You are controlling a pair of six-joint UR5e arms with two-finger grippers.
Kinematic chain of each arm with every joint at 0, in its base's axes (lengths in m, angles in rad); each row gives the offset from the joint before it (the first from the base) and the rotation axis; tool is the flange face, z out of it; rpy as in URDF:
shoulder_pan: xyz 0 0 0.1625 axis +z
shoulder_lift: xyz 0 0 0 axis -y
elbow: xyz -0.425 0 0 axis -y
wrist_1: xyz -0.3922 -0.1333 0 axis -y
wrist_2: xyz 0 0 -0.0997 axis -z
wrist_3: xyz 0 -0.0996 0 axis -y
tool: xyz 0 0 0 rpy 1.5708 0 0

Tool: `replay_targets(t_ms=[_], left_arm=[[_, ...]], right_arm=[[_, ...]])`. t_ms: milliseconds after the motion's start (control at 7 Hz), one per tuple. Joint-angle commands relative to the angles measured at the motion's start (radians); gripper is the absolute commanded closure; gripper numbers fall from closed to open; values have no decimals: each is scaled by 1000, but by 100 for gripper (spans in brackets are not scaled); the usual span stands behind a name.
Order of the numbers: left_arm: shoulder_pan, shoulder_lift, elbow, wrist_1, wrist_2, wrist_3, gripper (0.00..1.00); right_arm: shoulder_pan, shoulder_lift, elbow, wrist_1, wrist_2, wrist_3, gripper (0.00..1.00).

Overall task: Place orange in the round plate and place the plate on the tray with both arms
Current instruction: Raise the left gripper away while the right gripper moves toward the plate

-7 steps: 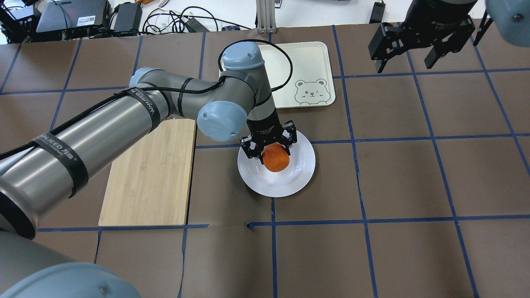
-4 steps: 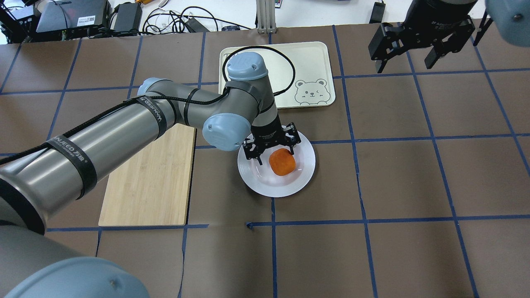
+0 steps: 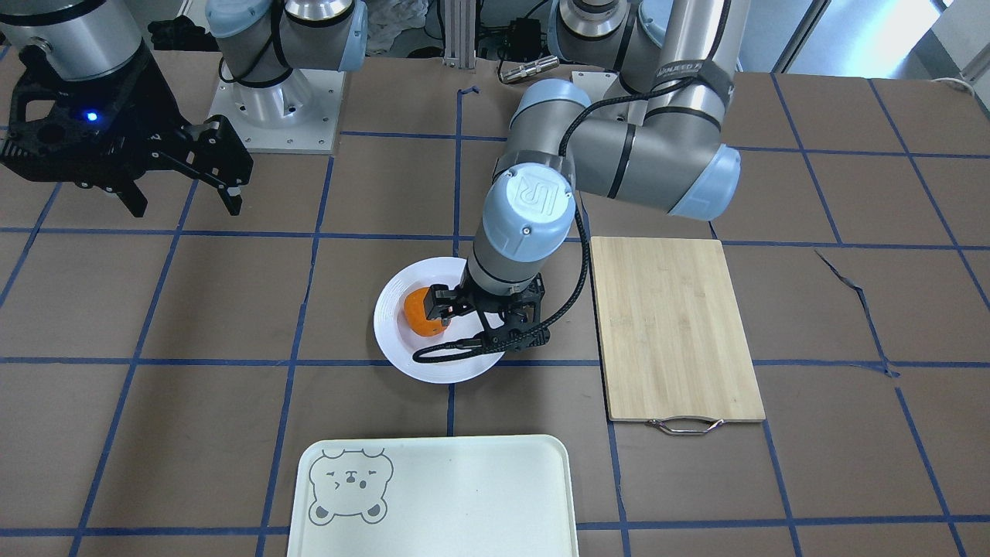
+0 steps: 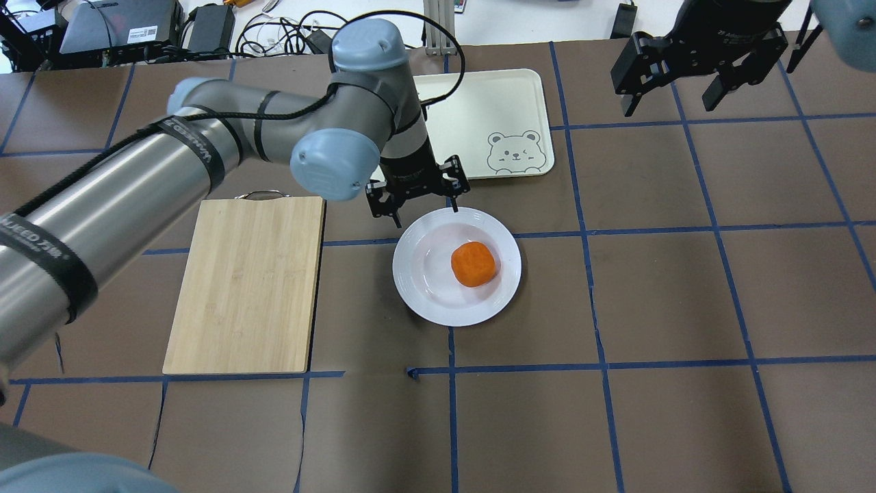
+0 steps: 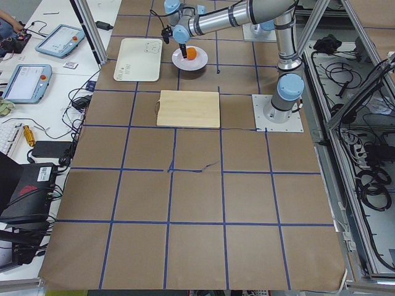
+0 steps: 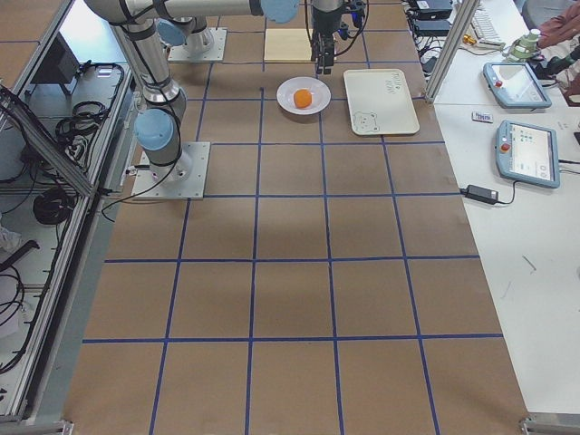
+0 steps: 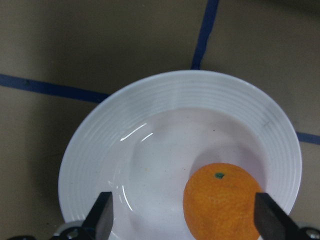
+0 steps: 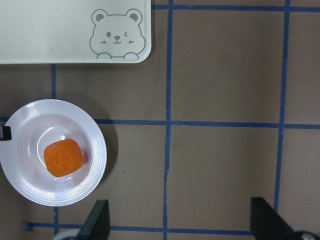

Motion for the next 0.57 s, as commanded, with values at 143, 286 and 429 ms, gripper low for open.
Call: replay_targets(t_ms=[143,286,429], left_arm=[[124,139,182,-280,99,236,0],[114,205,173,-282,133,244,0],[114,271,148,-239,130,239,0]], right_arm=[[-1,104,121,-23,95,-2,0],[2,145,182,-130,93,7,0],[5,172,271,-220,134,35,0]])
